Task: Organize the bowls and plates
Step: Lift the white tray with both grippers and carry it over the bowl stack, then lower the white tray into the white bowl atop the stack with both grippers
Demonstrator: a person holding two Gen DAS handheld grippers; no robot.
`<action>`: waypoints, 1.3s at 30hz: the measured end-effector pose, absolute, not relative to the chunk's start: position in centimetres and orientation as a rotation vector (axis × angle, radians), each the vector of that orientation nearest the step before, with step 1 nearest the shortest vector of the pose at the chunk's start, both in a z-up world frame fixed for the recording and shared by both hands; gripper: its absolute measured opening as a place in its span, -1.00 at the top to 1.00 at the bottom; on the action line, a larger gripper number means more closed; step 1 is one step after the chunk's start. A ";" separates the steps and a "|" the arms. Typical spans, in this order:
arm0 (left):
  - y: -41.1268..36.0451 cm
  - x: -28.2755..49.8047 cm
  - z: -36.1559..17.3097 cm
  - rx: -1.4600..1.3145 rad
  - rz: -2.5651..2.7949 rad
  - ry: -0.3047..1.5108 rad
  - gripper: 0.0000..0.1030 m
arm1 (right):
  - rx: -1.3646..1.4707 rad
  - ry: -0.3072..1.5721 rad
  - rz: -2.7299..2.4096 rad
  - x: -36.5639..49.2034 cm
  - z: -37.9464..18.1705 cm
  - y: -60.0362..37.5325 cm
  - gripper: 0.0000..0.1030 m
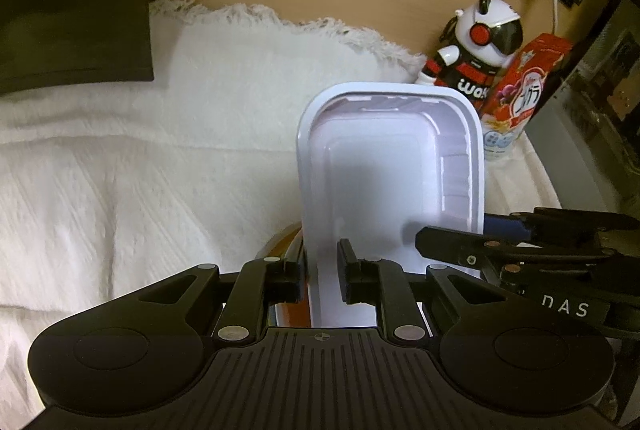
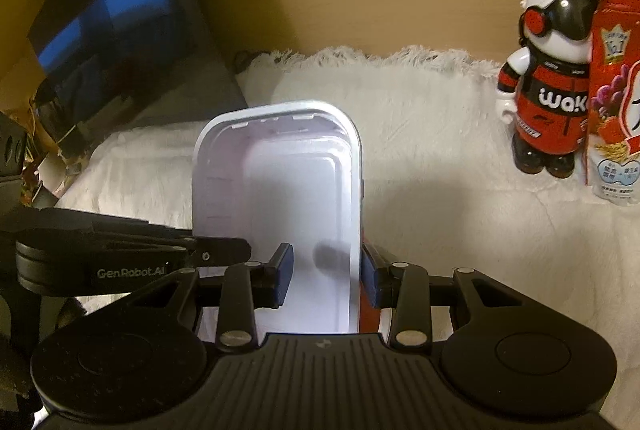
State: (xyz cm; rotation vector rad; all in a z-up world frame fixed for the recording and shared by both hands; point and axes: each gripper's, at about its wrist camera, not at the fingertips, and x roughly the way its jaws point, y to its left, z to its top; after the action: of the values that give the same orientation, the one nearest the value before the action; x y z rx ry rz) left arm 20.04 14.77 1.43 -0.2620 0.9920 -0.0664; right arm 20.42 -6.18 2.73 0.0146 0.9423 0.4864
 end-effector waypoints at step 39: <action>15.3 17.5 1.6 -0.206 -0.088 0.984 0.66 | -0.068 0.950 0.442 17.8 2.0 -6.7 0.28</action>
State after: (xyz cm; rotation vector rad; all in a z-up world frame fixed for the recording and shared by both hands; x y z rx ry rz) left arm 17.53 15.35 1.55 -0.2060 0.9839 -0.0876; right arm 17.79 -6.70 2.03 -0.0677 0.9504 0.4423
